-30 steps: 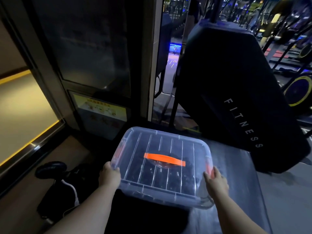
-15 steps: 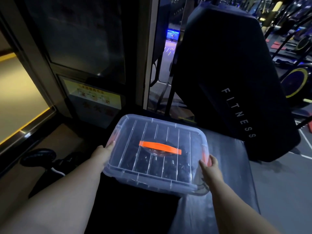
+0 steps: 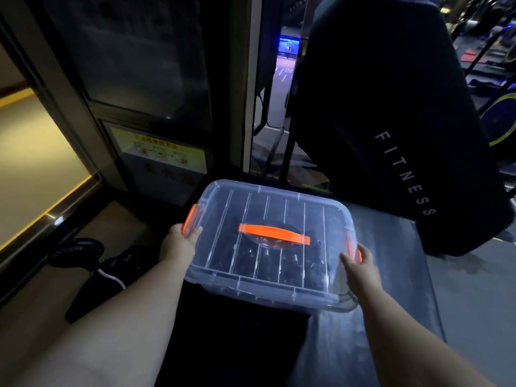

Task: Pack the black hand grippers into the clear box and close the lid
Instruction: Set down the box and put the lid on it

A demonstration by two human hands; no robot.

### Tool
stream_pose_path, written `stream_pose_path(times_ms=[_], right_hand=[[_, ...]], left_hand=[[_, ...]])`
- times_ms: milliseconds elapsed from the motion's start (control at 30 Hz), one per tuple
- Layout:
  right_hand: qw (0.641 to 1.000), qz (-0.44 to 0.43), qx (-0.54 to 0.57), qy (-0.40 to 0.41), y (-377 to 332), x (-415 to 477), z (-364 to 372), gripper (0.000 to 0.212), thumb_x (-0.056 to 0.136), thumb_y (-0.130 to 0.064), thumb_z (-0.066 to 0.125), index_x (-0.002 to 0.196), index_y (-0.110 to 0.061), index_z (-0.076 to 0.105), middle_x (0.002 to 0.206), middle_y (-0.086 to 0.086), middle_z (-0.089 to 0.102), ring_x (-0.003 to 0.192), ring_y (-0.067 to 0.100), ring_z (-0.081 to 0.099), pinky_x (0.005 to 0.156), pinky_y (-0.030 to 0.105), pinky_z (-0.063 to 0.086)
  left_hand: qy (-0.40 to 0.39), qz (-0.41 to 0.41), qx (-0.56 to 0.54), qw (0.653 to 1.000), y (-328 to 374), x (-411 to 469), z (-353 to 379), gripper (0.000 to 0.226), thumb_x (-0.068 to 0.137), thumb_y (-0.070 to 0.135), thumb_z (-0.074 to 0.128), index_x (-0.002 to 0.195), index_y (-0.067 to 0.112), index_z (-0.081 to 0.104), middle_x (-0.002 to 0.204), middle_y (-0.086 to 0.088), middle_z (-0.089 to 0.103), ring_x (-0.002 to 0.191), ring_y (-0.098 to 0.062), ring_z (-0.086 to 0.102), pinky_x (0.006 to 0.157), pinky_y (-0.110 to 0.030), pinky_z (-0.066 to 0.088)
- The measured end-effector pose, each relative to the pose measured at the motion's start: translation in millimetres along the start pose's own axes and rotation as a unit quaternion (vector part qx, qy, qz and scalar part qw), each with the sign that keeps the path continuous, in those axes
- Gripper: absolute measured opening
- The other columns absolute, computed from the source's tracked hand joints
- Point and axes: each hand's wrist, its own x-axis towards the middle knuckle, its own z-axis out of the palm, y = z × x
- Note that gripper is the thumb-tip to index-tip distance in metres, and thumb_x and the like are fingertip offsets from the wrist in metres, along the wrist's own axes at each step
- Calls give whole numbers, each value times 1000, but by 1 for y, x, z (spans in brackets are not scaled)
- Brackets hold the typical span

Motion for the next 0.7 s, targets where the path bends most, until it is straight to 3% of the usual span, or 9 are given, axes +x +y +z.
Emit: stream_pose_path(times_ms=[100, 233, 367, 500, 567, 633, 700], right_hand=[[1000, 0, -7, 5, 1, 2, 0, 61, 89, -38, 62, 144, -34, 36, 124, 17, 57, 89, 34, 61, 78, 38, 52], [1000, -6, -23, 15, 2, 2, 0, 62, 90, -37, 62, 146, -32, 36, 130, 19, 53, 107, 35, 57, 83, 32, 41], [999, -5, -28, 26, -2, -3, -2, 64, 90, -37, 61, 147, -33, 34, 132, 22, 47, 113, 36, 53, 96, 36, 40], [999, -14, 1, 44, -3, -8, -2, 72, 88, -31, 66, 149, -27, 27, 137, 14, 51, 116, 35, 54, 84, 32, 36], [999, -3, -8, 51, -5, -11, -2, 79, 87, -34, 66, 151, -21, 21, 139, 13, 51, 120, 37, 52, 89, 35, 38], [998, 6, -38, 59, -6, -11, -2, 76, 87, -37, 65, 148, -16, 27, 133, 16, 55, 118, 39, 52, 95, 40, 39], [996, 7, -71, 59, -5, -9, -2, 55, 87, -40, 63, 130, -10, 47, 107, 16, 63, 99, 38, 57, 88, 41, 43]], left_hand=[[3, 7, 14, 1000, 0, -2, 0, 39, 90, 41, 57, 112, 9, 55, 90, -8, 59, 73, -24, 53, 62, -31, 37], [21, 16, 34, 999, 0, -5, 1, 37, 91, 40, 55, 113, 10, 56, 92, -11, 62, 77, -28, 56, 63, -31, 39], [65, 41, 60, 995, 1, -8, 4, 31, 93, 38, 54, 113, 14, 58, 87, -3, 60, 75, -24, 53, 66, -31, 39], [69, 41, 56, 995, -2, -7, 6, 37, 92, 39, 54, 120, 15, 56, 95, -6, 64, 78, -24, 54, 68, -31, 40], [68, 42, 59, 995, -3, -7, 6, 42, 92, 41, 54, 126, 15, 54, 103, -10, 66, 88, -29, 60, 69, -32, 41], [66, 45, 65, 995, -3, -7, 7, 44, 92, 42, 53, 128, 15, 52, 106, -11, 65, 93, -32, 61, 68, -33, 41], [63, 43, 67, 995, -3, -8, 8, 45, 93, 42, 52, 129, 15, 50, 107, -11, 65, 92, -31, 60, 66, -33, 40]])
